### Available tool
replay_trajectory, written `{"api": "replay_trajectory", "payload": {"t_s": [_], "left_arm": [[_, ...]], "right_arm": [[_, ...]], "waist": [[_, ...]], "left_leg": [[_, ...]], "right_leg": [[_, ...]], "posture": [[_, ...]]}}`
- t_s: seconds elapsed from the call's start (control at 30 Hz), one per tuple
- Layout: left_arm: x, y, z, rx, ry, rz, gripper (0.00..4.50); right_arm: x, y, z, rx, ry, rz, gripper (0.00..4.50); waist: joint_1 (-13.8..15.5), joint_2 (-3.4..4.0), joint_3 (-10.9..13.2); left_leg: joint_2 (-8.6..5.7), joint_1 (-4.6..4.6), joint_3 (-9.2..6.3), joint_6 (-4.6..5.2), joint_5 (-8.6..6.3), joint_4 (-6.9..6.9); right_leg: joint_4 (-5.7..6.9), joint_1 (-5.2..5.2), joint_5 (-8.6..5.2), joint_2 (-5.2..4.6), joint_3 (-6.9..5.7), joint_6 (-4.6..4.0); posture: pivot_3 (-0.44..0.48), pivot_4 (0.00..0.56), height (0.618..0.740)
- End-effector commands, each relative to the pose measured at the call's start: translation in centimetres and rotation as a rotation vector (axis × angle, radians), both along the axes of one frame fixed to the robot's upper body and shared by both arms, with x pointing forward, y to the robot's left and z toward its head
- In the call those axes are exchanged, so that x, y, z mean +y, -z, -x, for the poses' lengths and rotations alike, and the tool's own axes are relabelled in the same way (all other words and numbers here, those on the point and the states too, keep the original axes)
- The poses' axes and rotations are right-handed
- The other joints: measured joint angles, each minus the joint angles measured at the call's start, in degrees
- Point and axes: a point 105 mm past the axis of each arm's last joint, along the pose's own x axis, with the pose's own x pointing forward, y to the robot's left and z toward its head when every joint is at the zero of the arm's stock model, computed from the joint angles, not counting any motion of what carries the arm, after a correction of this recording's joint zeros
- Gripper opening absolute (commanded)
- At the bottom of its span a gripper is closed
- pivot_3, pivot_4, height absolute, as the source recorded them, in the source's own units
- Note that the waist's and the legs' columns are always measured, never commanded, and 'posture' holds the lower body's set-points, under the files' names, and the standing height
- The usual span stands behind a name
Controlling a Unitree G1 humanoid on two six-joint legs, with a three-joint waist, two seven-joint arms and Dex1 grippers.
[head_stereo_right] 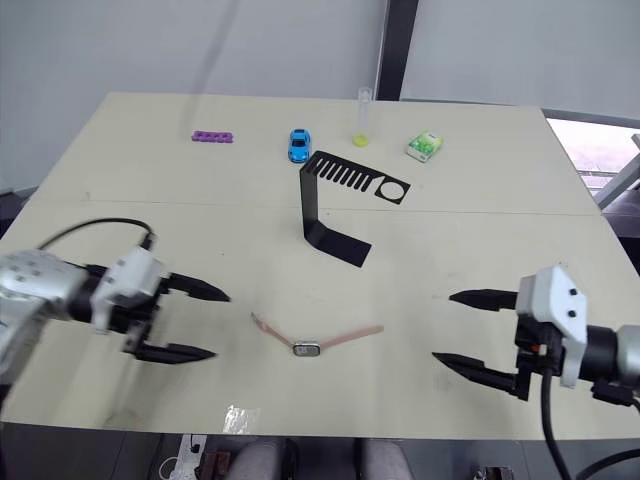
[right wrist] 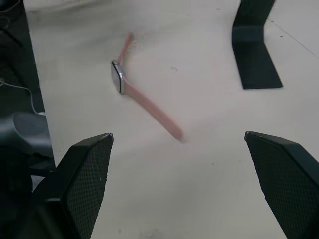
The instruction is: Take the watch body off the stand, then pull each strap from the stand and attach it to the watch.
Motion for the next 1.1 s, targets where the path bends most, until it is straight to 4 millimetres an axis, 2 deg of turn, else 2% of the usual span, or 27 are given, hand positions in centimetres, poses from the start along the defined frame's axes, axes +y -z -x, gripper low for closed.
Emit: {"api": "replay_trajectory", "payload": {"t_s": [0.03, 0.13, 0.23, 0.33, 0.47, 0.77, 1.1], "left_arm": [[-2.1, 1.5, 0.4, -0.133, 0.097, -0.021, 4.44], [-3.9, 1.6, -0.4, -0.131, 0.09, 0.11, 4.44], [-4.4, 1.7, 0.5, -0.08, 0.187, 0.152, 3.66], [-4.4, 2.6, 0.8, -0.015, 0.209, 0.106, 2.17], [-4.2, 3.7, 0.3, -0.002, 0.198, 0.052, 0.07], [-5.2, 5.2, -0.9, -0.008, 0.141, 0.029, 0.03], [-5.8, 5.8, -2.1, -0.002, 0.062, 0.032, 0.03]], "right_arm": [[1.7, -0.7, 0.6, -0.043, -0.058, -0.013, 4.5], [2.3, -0.2, 1.1, -0.023, -0.069, -0.023, 4.5], [2.4, 0.4, 1.4, -0.008, -0.06, -0.022, 4.5], [2.4, 0.5, 1.6, -0.001, -0.05, -0.032, 4.5], [2.5, 0.5, 1.5, -0.007, -0.047, -0.031, 4.5], [2.2, 0.5, 1.1, -0.014, -0.032, -0.018, 4.5], [2.1, 0.4, 0.7, -0.02, -0.023, -0.016, 4.5]], "waist": [[0.03, 0.0, 0.0], [0.0, 0.0, -0.01], [-0.09, -0.03, -0.02], [-0.13, -0.02, -0.02], [-0.07, -0.02, -0.02], [-0.04, -0.02, -0.02], [0.03, -0.02, -0.02]], "left_leg": [[0.0, 0.01, 0.01, 0.0, 0.0, 0.0], [0.01, 0.05, 0.03, -0.03, 0.02, 0.03], [0.02, 0.04, 0.02, -0.02, 0.02, 0.1], [0.02, 0.06, 0.03, -0.02, 0.02, 0.09], [0.01, 0.09, 0.03, -0.02, 0.02, 0.1], [0.0, 0.06, 0.01, -0.01, 0.01, 0.11], [0.01, 0.07, 0.01, -0.02, 0.02, 0.13]], "right_leg": [[0.0, 0.0, 0.01, 0.01, 0.0, 0.01], [-0.01, 0.02, 0.01, 0.04, 0.02, 0.01], [0.07, 0.01, 0.01, 0.07, 0.0, 0.01], [0.11, 0.01, 0.01, 0.07, 0.02, 0.01], [0.11, 0.03, 0.01, 0.06, 0.03, 0.01], [0.12, 0.02, 0.01, 0.05, 0.02, 0.01], [0.14, 0.02, 0.01, 0.05, 0.01, 0.01]], "posture": [[0.0, 0.15, 0.74], [0.0, 0.15, 0.74], [0.0, 0.15, 0.74], [0.0, 0.15, 0.74], [0.0, 0.15, 0.74], [0.0, 0.15, 0.74], [0.0, 0.15, 0.74]]}}
